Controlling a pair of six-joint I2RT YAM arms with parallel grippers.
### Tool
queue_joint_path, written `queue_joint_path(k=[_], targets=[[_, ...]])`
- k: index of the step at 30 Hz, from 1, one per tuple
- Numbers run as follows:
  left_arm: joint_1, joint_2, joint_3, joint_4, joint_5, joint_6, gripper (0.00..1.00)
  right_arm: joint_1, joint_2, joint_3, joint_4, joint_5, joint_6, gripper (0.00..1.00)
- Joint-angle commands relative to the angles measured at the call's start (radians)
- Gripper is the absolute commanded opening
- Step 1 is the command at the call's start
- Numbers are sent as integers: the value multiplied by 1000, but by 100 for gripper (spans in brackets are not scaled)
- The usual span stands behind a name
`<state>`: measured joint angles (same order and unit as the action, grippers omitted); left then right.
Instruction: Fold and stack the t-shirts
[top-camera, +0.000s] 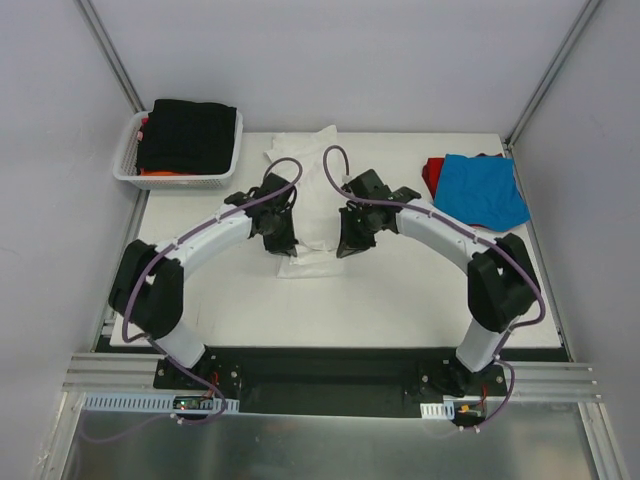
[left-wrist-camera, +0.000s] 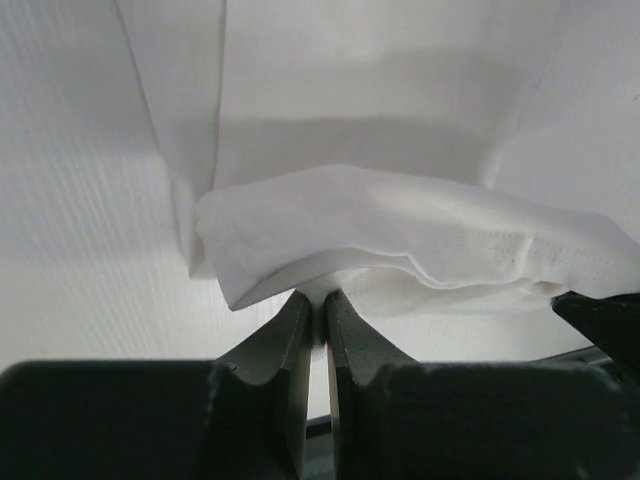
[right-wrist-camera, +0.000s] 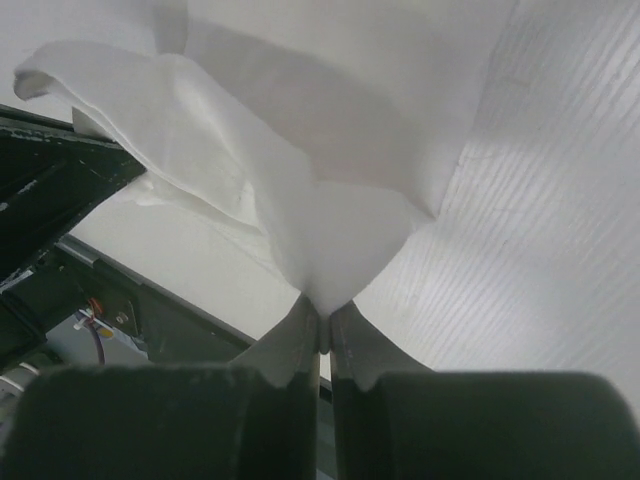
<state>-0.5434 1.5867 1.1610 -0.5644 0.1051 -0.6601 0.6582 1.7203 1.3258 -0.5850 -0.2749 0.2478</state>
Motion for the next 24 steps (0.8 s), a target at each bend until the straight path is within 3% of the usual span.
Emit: queue_joint_path(k=[1,12,24], targets=[[40,96,145,-32,36,94,8,-57,77,119,-58,-69,-68,1],[103,315,437,-74,90,145,8,-160,248,345,-96,-156,-96,1],[129,403,583,-120,90,166,8,-184,410,498,-136,-242,-117,1]])
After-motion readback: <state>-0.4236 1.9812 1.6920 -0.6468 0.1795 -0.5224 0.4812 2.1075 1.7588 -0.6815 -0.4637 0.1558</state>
